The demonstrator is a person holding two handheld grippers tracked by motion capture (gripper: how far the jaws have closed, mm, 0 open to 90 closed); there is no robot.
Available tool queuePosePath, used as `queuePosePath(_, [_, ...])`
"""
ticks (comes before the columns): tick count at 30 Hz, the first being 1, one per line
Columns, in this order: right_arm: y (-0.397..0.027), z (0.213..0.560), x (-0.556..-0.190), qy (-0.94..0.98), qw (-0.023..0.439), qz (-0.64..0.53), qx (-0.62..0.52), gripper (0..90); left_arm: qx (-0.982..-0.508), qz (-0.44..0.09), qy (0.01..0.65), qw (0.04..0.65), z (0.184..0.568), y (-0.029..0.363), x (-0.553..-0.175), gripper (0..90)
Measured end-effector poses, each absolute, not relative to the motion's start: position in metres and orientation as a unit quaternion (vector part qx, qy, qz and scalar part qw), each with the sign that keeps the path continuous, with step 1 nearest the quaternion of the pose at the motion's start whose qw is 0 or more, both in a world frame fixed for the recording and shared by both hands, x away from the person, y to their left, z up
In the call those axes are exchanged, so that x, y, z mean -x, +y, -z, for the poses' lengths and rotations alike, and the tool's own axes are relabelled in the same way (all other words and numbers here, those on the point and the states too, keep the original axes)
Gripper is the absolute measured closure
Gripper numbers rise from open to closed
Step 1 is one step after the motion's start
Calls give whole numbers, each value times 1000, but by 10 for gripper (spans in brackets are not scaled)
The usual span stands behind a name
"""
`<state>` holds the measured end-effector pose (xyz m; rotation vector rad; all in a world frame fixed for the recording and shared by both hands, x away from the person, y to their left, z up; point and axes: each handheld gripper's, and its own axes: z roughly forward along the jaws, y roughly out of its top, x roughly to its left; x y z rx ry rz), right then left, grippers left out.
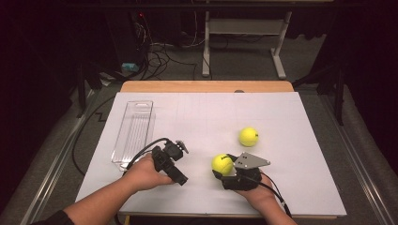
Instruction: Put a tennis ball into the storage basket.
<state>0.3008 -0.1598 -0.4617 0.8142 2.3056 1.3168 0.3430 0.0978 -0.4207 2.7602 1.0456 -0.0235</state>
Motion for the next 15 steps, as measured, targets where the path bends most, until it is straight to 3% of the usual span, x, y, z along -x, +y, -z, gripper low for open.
queuePosePath(8, [-159, 464, -301, 820, 180, -463, -286, 270, -933, 33, 353, 55, 415, 89, -345, 6])
queuePosePath(15, [-156, 465, -300, 822, 178, -462, -282, 271, -933, 42, 350, 70, 392, 81, -348, 6])
